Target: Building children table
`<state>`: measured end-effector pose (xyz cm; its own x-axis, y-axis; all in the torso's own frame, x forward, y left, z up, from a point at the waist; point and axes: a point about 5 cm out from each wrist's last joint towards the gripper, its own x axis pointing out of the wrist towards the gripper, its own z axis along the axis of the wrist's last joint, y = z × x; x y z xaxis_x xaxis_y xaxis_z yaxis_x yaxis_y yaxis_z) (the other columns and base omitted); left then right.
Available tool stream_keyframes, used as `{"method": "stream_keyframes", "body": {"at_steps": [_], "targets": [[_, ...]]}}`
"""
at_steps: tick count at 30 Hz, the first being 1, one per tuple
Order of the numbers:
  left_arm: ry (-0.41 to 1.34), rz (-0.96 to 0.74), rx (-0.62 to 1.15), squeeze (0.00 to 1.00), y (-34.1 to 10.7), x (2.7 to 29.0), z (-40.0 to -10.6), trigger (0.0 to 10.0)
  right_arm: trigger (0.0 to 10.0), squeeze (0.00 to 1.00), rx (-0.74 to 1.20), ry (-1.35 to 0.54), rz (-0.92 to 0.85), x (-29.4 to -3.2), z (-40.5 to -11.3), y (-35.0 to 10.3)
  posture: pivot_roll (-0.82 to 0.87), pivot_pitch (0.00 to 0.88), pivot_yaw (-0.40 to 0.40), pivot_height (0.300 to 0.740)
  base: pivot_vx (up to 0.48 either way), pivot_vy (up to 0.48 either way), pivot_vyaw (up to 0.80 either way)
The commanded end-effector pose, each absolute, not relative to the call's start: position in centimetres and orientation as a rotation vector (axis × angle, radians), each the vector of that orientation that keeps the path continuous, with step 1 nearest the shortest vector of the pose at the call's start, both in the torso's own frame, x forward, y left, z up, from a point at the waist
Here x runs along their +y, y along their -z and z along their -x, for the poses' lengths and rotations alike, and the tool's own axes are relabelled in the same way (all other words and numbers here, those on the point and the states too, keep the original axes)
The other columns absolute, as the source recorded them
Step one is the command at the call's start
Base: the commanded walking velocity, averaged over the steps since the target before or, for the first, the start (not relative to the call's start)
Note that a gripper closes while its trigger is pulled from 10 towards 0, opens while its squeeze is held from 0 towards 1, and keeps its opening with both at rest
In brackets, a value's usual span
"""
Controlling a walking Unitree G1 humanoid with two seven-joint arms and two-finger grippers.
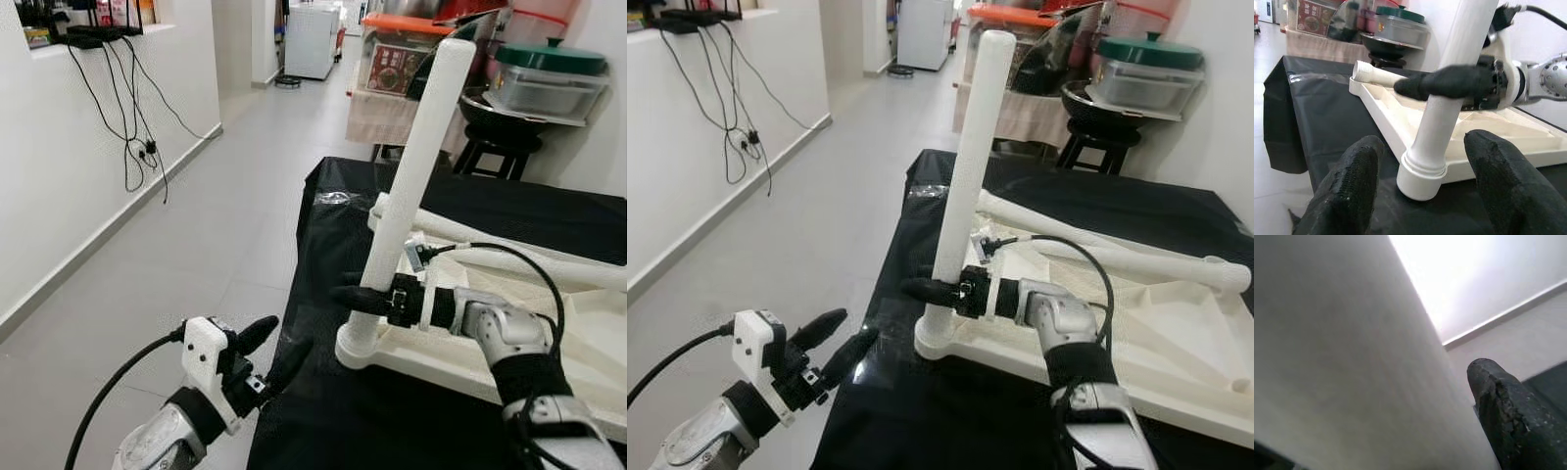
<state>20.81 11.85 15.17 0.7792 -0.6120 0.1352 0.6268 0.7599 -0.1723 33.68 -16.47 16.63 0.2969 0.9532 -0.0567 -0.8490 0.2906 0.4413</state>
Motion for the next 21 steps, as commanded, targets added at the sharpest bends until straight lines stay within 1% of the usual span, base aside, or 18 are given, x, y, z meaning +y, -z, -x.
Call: {"method": "stream_keyframes", "body": {"at_steps": [1,5,9,10,11,12,13,14,15,16,17,19,20,21], "targets": [[0.702,0.222,-0.043,0.0,-14.9,11.7,-20.8,10.0,0.0,0.0,0.386,-1.323,-0.516,-15.9,-33.1,-15.9,0.13,0.0,-0.103,0.74,0.0,0.0,0.0],[0.714,0.229,-0.037,0.0,-14.9,11.7,-20.8,10.0,0.0,0.0,0.345,-1.302,-0.551,-16.5,-33.3,-16.1,0.11,0.0,-0.094,0.74,0.0,0.0,0.0],[0.717,0.229,-0.036,0.0,-14.9,11.7,-20.8,10.0,0.0,0.0,0.332,-1.278,-0.545,-16.6,-33.5,-16.0,0.11,0.0,-0.094,0.74,0.0,0.0,0.0],[0.719,0.228,-0.035,0.0,-15.0,11.7,-20.8,10.0,0.0,0.0,0.291,-1.137,-0.422,-16.8,-34.0,-15.5,0.11,0.0,-0.095,0.74,0.0,0.0,0.0],[0.719,0.228,-0.035,0.0,-15.0,11.7,-20.8,10.0,0.0,0.0,0.291,-1.137,-0.422,-16.8,-34.0,-15.5,0.11,0.0,-0.095,0.74,0.0,0.0,0.0],[0.719,0.226,-0.034,0.0,-15.0,11.7,-20.7,10.0,0.0,0.0,0.257,-0.933,-0.235,-17.0,-34.6,-14.9,0.12,0.0,-0.102,0.74,0.0,0.0,0.0],[0.719,0.226,-0.034,0.0,-15.0,11.7,-20.7,10.0,0.0,0.0,0.257,-0.933,-0.235,-17.0,-34.6,-14.9,0.12,0.0,-0.102,0.74,0.0,0.0,0.0],[0.718,0.225,-0.034,0.0,-15.0,11.7,-20.6,10.0,0.0,0.0,0.245,-0.846,-0.162,-17.1,-34.8,-14.7,0.12,0.0,-0.102,0.74,0.0,0.0,0.0],[0.718,0.225,-0.034,0.0,-15.0,11.7,-20.6,10.0,0.0,0.0,0.245,-0.846,-0.162,-17.1,-34.8,-14.7,0.12,0.0,-0.102,0.74,0.0,0.0,0.0],[0.717,0.224,-0.034,0.0,-15.0,11.8,-20.5,10.0,0.0,0.0,0.235,-0.544,-0.066,-17.9,-35.2,-14.4,0.11,0.0,-0.105,0.74,0.0,0.0,0.0],[0.714,0.223,-0.034,0.0,-15.1,11.9,-20.4,10.0,0.0,0.0,0.177,-0.27,-0.066,-17.9,-33.8,-14.3,0.09,0.0,-0.097,0.74,0.0,0.0,0.0],[0.714,0.223,-0.034,0.0,-15.1,11.9,-20.4,10.0,0.0,0.0,0.177,-0.27,-0.066,-17.9,-33.8,-14.3,0.09,0.0,-0.097,0.74,0.0,0.0,0.0],[0.713,0.222,-0.034,0.0,-15.1,12.0,-20.4,10.0,0.0,0.0,0.149,-0.069,-0.089,-18.6,-32.3,-14.4,0.09,0.0,-0.097,0.74,0.0,0.0,0.0],[0.712,0.221,-0.033,0.0,-15.1,12.2,-20.3,10.0,0.0,0.0,0.159,-0.024,-0.096,-17.3,-30.1,-13.5,0.07,0.0,-0.071,0.74,0.0,0.0,0.0]]}}
